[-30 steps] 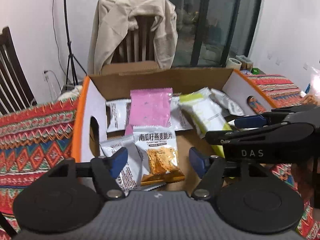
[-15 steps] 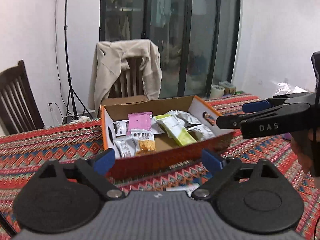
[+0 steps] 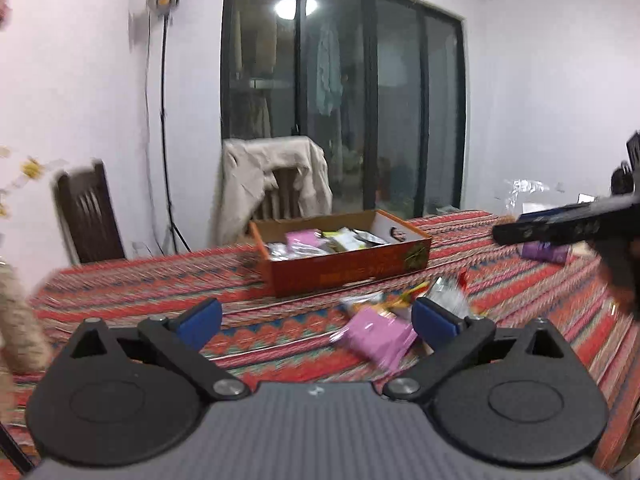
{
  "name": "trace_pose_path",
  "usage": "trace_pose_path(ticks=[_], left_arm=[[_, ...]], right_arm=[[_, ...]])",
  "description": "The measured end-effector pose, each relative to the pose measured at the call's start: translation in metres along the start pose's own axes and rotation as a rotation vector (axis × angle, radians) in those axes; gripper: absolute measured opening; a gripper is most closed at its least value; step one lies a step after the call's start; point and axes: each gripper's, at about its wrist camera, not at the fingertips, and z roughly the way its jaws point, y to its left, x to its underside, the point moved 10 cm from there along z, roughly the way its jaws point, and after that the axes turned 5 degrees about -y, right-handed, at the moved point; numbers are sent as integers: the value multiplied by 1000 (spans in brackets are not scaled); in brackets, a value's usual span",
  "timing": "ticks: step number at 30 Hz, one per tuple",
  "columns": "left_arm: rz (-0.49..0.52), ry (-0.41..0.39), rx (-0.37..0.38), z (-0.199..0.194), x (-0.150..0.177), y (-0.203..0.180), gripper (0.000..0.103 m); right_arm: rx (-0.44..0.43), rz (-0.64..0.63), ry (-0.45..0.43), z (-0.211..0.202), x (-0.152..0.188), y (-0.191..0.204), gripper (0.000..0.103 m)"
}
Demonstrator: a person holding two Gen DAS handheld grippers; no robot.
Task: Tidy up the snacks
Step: 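Withdraw both tools from the box back toward the snack pile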
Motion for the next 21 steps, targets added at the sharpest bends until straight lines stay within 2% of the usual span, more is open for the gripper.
trace_pose_path(ticks=[5, 8, 10, 15, 18, 21], left_arm=[[196, -86, -31, -76, 46, 32, 103], [273, -70, -42, -108, 77, 54, 103], [263, -55, -65, -126, 93, 75, 103], [91, -64, -131, -159, 113, 137, 103], [30, -68, -129, -166, 120, 161, 103], [40, -71, -92, -172, 126, 165, 103]], right_arm=[[-2, -4, -19, -46, 40, 17, 93], [38, -26, -9, -54, 62, 21, 93], [57, -42, 2, -63, 78, 22, 93], [108, -38, 16, -97, 104, 11, 93], [160, -18, -2, -117, 108, -4, 93], [189, 12, -20, -135, 112, -16, 93]])
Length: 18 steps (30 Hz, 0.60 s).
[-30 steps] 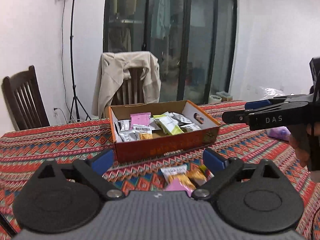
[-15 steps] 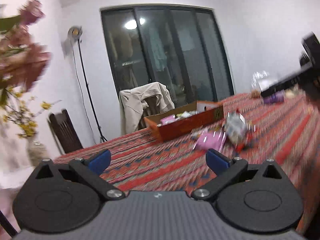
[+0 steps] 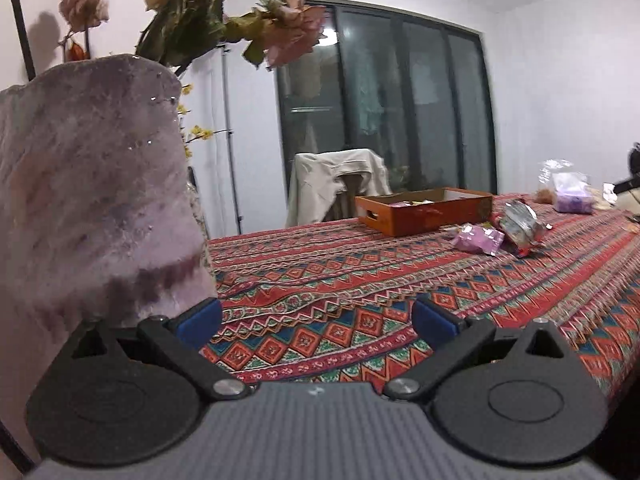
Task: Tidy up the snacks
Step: 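Withdraw both tools from the box back toward the snack pile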
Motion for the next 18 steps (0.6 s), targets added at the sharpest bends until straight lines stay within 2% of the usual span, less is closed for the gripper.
trace_pose_path(ticks=[9, 18], left_arm=[[39, 30, 24, -1, 14, -3, 103], [57, -1, -20, -12, 11, 2, 103]], right_arm=[[60, 45, -41, -26, -1, -26, 93], [64, 48, -53, -37, 0, -30, 93]])
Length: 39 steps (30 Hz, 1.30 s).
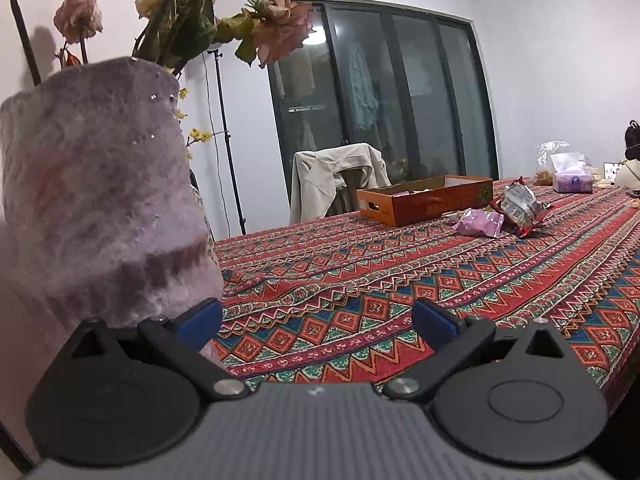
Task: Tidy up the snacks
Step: 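Withdraw both tools from the box back toward the snack pile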
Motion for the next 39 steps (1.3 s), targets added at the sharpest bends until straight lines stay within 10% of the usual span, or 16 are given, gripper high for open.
trace_pose_path(ticks=[30, 39], left_arm=[[179, -4, -101, -46, -31, -3, 103], [181, -56, 23, -29, -64, -74, 103]], right_arm=[[-52, 22, 5, 10, 6, 5, 93], [-61, 11, 36, 29, 11, -5, 93]])
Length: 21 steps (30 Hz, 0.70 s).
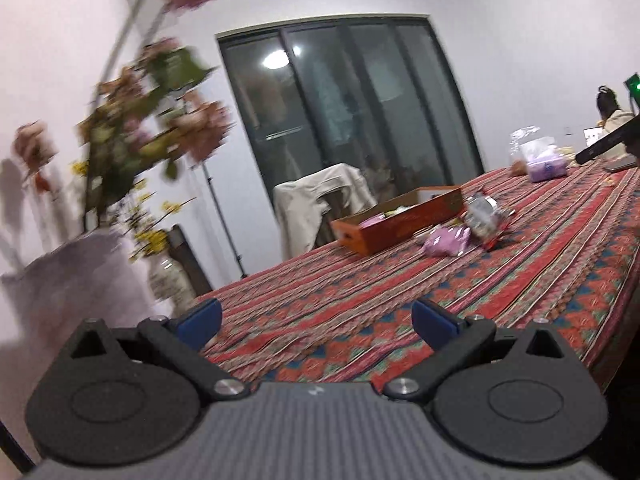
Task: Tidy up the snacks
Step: 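Withdraw both tools from the box back toward the snack pile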
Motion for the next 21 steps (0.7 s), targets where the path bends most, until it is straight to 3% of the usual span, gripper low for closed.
trace_pose_path(ticks=[4, 9, 13, 17, 21], left_arm=[[-2, 4, 48, 38, -16, -34, 103], [45, 56, 127, 108, -22, -81, 103], [24, 117, 159, 170, -23, -110, 103], [-47, 196, 151, 234, -23, -132, 103], [-197, 289, 136, 295, -24, -147, 103]], right_arm=[[10, -37, 27, 14, 2, -8, 93], [-22, -70, 55, 46, -1, -10, 93], [-45, -108, 68, 76, -6, -9, 91], [-91, -123, 76, 109, -16, -5, 88], [-144, -127, 79, 145, -30, 3, 81]])
